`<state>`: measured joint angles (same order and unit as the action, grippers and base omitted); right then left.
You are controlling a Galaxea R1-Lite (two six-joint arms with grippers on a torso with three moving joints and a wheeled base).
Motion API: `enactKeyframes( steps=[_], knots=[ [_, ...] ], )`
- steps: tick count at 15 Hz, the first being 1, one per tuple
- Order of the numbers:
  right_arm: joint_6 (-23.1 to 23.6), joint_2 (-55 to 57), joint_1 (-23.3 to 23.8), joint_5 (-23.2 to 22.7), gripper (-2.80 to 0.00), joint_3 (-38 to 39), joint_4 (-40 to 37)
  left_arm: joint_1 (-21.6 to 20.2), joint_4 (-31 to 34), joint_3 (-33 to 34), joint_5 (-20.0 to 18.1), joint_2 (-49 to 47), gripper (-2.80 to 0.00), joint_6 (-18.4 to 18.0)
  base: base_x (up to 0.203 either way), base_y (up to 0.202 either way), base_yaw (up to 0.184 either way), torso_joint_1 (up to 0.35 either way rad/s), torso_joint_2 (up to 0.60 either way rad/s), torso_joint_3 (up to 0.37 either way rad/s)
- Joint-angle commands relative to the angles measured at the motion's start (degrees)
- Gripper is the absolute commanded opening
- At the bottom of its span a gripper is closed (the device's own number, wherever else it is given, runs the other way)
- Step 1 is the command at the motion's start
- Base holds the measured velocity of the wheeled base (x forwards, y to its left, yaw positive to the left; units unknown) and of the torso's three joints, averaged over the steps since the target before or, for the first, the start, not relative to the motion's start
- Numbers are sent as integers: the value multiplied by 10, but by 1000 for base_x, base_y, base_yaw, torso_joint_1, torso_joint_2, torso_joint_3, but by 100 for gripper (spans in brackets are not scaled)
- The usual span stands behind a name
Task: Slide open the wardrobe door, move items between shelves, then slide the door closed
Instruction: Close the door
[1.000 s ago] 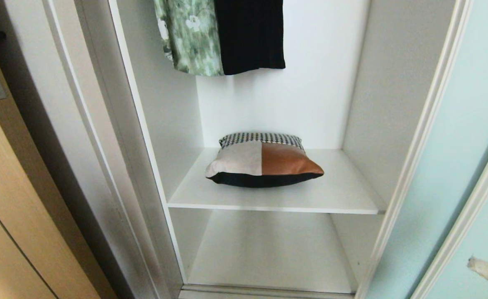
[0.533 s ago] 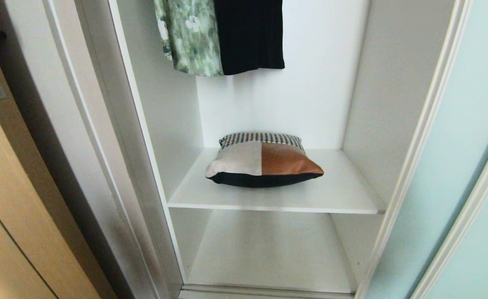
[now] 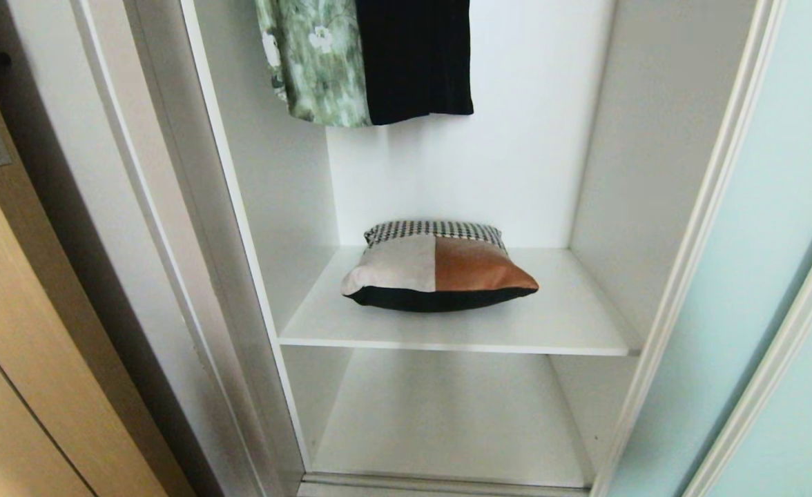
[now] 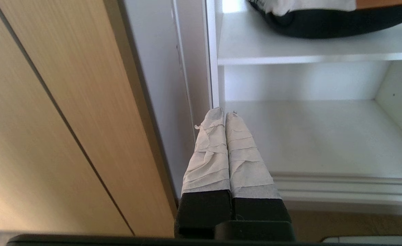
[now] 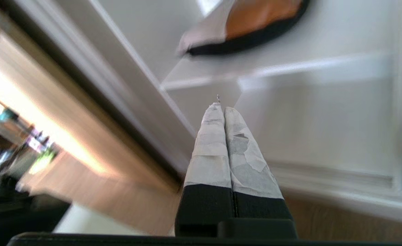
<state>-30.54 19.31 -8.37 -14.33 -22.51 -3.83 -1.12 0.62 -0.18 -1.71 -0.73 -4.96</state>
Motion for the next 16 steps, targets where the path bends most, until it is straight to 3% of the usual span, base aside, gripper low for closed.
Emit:
enactKeyframes(
  steps=[1, 6, 9, 14, 16],
  knots=[
    [-2, -3, -1, 20, -280, -18, -1, 0, -1, 3, 1, 6, -280, 12, 0, 0, 0, 0, 0, 0],
    [4, 6, 4, 23, -280, -62, -10, 0, -2, 3, 3, 6, -280, 21, 0, 0, 0, 0, 0, 0],
    [13, 66, 6, 28, -280, -143, -10, 0, -2, 3, 3, 6, -280, 21, 0, 0, 0, 0, 0, 0],
    [23, 168, 21, 131, -280, -306, -20, 0, -1, 3, 3, 6, -280, 21, 0, 0, 0, 0, 0, 0],
    [23, 192, 21, 185, -280, -385, -70, 0, -1, 3, 3, 6, -280, 21, 0, 0, 0, 0, 0, 0]
  ],
)
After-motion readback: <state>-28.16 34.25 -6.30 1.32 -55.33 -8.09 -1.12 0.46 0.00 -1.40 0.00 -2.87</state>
